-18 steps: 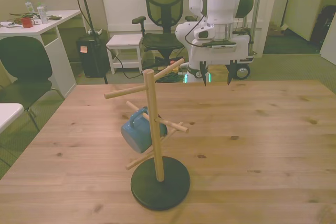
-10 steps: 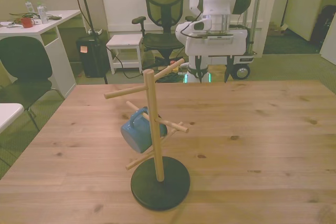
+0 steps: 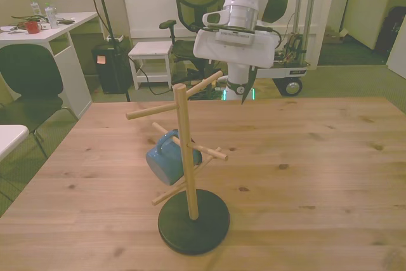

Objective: Unload the mug

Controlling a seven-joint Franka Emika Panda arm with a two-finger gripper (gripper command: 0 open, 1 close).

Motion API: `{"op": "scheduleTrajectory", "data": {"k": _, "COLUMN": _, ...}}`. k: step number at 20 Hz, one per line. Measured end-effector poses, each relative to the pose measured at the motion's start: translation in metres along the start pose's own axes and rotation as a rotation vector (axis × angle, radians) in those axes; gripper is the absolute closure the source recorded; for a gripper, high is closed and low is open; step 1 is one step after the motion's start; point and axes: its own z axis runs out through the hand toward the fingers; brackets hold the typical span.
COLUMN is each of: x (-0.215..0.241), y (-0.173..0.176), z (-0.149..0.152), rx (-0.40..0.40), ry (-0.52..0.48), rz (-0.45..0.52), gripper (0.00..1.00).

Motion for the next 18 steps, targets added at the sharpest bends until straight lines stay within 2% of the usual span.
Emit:
{"op": "scheduleTrajectory", "data": {"k": 3, "x": 0.024, "y": 0.011, "z": -0.005, "rx": -0.027, "ry": 0.025, "rz": 0.036, "gripper": 0.00}}
{"op": "scheduleTrajectory", "data": {"k": 8, "x": 0.026, "y": 0.006, "z": 0.007, "rx": -0.049, "ry": 0.060, "rz": 0.042, "gripper": 0.00}}
{"op": "scheduleTrajectory", "data": {"k": 18, "x": 0.079, "y": 0.000, "z": 0.055, "rx": 0.013, "ry": 0.249, "rz": 0.158, "gripper": 0.00}}
